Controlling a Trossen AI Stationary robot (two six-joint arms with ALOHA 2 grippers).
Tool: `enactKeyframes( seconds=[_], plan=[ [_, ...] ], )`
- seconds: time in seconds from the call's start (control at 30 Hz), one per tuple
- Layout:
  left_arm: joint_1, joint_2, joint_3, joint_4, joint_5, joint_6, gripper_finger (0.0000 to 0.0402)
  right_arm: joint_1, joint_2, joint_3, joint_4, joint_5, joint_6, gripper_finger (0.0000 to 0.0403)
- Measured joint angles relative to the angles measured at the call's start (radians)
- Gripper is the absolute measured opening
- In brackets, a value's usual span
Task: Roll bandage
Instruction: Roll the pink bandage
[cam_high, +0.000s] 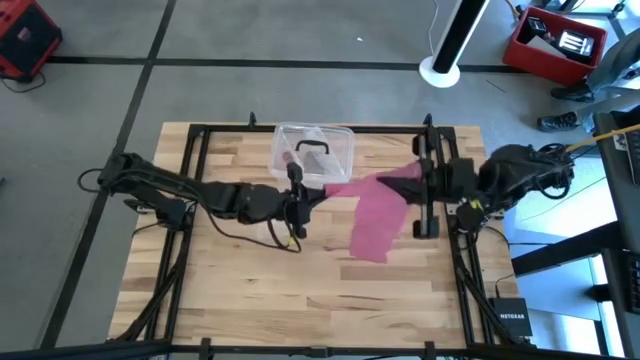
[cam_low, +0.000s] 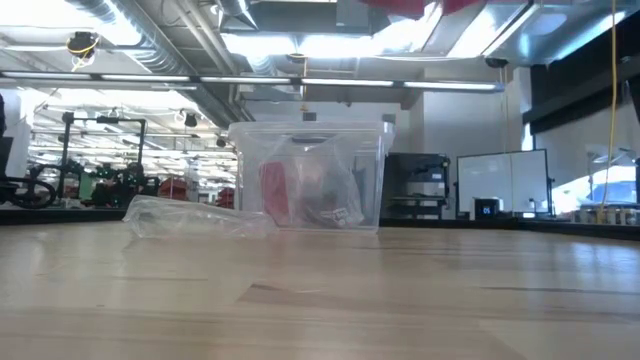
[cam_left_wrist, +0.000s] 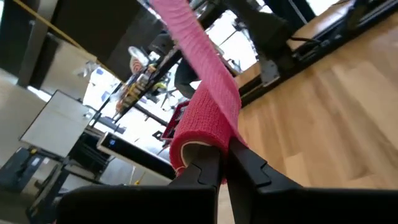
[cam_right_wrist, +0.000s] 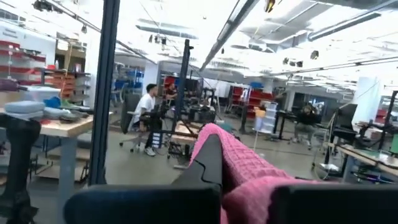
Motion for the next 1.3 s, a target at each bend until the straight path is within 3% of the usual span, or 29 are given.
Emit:
enactKeyframes(
  seconds=[0.4,0.57,1.03,1.17,1.3],
  plan=[
    [-0.086,0.118,-0.001,-0.018,-0.002,-0.025,0.0001,-0.257,0.009,-0.003,0.046,-0.134,0.152,0.0001],
    [-0.139,0.147,0.000,-0.013,-0.002,-0.065,0.0001,-0.357,0.021,-0.003,0.017,-0.106,0.209,0.0001],
    [-0.223,0.229,-0.002,0.045,0.001,-0.111,0.0001,-0.617,0.209,-0.042,-0.311,-0.118,0.440,0.0013],
    [-0.233,0.228,-0.002,0.049,0.008,-0.169,0.0001,-0.641,0.269,-0.097,-0.375,-0.187,0.458,0.0040],
    [-0.235,0.239,-0.002,0.056,0.031,-0.314,0.0002,-0.636,0.322,-0.136,-0.371,-0.309,0.464,0.0108]
  ],
)
